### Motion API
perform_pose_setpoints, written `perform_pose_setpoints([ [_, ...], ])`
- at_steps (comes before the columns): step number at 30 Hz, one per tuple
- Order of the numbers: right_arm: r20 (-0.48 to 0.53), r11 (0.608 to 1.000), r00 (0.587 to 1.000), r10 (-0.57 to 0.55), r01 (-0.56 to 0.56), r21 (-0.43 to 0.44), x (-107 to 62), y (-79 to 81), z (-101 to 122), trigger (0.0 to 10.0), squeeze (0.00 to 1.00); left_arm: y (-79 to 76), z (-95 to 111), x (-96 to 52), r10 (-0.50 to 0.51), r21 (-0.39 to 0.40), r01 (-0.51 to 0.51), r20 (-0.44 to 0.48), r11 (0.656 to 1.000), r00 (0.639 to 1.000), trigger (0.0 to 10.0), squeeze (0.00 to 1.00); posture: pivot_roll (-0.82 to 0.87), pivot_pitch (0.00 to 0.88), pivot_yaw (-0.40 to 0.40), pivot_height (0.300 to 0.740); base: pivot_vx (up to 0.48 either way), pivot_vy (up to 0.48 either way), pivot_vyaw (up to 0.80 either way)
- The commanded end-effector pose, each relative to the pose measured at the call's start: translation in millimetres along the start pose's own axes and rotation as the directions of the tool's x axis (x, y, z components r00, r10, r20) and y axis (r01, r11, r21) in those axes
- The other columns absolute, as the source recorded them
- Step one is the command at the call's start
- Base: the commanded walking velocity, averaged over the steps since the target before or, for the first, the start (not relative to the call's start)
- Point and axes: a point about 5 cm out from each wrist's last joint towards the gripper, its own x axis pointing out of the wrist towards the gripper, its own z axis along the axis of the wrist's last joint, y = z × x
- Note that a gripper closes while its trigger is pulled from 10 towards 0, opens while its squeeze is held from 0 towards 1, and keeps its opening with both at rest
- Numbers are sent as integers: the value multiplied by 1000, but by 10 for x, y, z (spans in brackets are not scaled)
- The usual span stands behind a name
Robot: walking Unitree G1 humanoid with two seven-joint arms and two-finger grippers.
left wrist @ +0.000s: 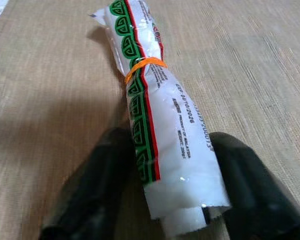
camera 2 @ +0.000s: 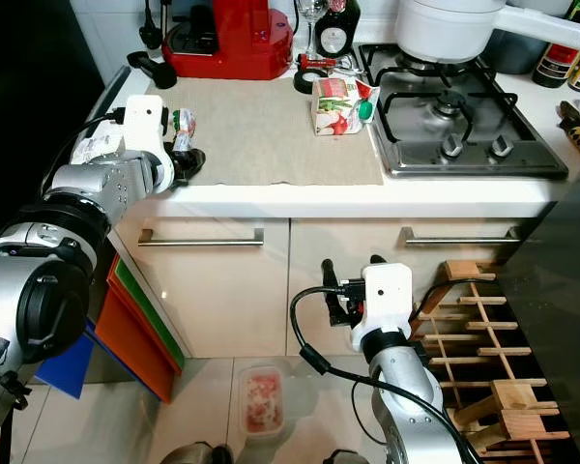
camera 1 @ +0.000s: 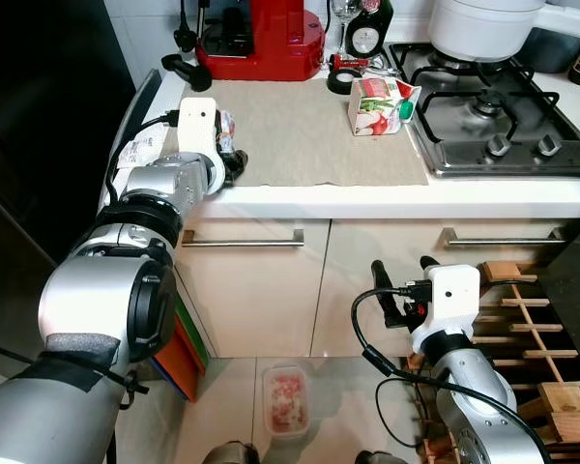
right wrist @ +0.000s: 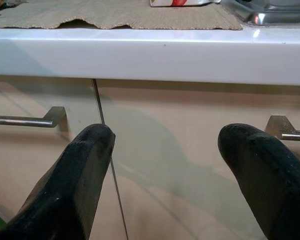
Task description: Restocking fridge
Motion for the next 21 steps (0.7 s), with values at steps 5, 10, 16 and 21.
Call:
perform_pose_setpoints([
  [5, -4, 1000, 1000, 9, -9, 5, 9, -2, 17, 10000, 286, 36, -257, 22, -9, -16, 8, -87, 1000, 996, 0, 0, -56, 72, 12, 740, 0, 0, 0],
  [10, -4, 1000, 1000, 8, -8, 1, 26, -22, 21, 10000, 278, -3, -239, 27, -52, -22, 50, -64, 998, 997, 0, 0, -60, 65, 5, 740, 0, 0, 0],
  [16, 0, 1000, 1000, 5, -5, -3, 47, -38, 30, 10000, 278, -40, -21, 8, -83, 33, 81, 37, 996, 996, 0, 0, -60, 51, 4, 740, 0, 0, 0],
  [21, 3, 1000, 1000, 6, -6, -6, 78, -40, 25, 10000, 282, -105, 188, -31, -143, 98, 130, 151, 987, 978, 0, 0, -52, 32, 2, 740, 0, 0, 0],
])
